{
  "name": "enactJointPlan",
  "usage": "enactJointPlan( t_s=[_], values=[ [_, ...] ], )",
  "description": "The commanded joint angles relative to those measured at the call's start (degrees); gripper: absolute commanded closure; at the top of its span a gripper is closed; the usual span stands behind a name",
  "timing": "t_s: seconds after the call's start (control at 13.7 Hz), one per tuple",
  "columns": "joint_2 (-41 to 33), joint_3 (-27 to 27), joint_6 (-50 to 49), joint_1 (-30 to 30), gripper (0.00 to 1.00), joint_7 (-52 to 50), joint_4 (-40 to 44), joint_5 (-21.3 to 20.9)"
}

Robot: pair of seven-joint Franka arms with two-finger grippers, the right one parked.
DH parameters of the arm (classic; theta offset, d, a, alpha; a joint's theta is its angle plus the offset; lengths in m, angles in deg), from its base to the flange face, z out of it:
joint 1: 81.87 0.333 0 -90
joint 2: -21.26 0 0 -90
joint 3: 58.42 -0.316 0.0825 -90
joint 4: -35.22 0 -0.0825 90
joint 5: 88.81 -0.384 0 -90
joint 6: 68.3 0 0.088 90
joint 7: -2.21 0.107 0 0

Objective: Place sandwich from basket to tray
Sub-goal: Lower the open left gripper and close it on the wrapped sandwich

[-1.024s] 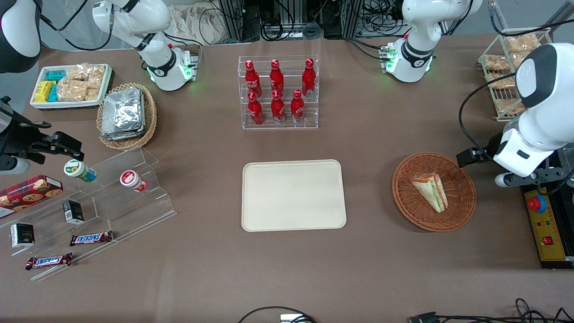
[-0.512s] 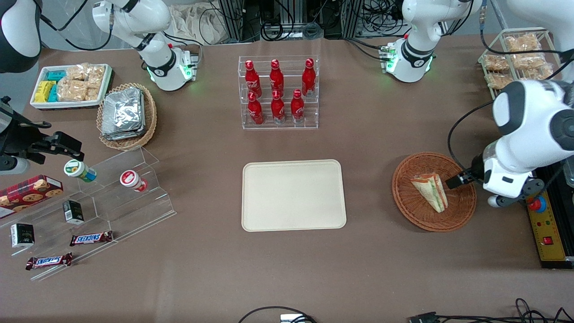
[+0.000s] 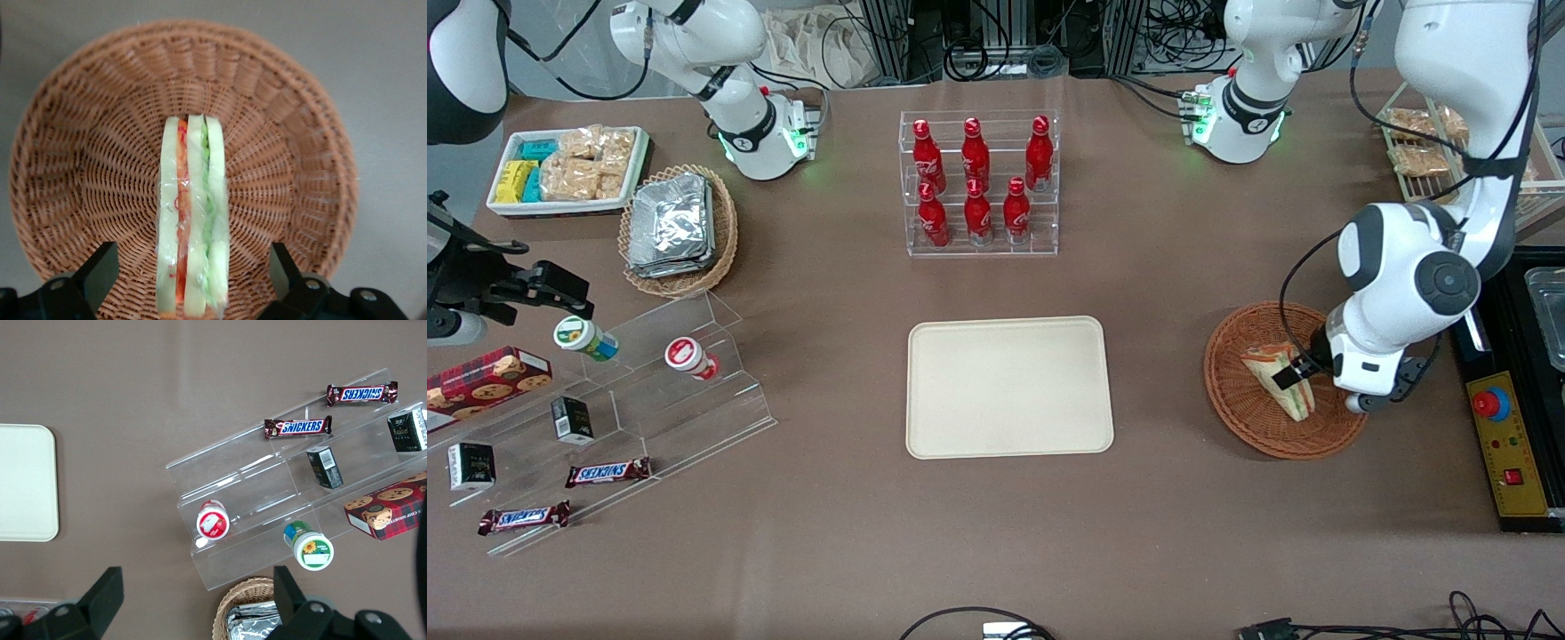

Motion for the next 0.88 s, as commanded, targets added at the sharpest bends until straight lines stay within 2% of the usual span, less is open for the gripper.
enactJointPlan(
  t_s=[0.0,0.15,0.22,0.29,0.37,0.66,0.8],
  values=[
    [2.9,-0.3,2.4,-0.2,0.0,-1.4,0.2,-0.7],
    [5.0,-0.3,4.0,-0.2,0.01,-1.3,0.3,-0.7],
    [5.3,-0.3,4.1,-0.2,0.23,-1.3,0.7,-0.7],
    [5.3,-0.3,3.8,-0.2,0.84,-1.7,1.1,-0.2],
    [5.5,-0.3,3.8,-0.2,1.0,-1.8,1.3,-0.3],
    [4.7,-0.3,2.9,-0.2,1.0,-1.7,3.9,-0.7],
    [3.4,-0.1,-3.1,-0.4,1.0,-1.5,8.0,-0.8]
  ],
)
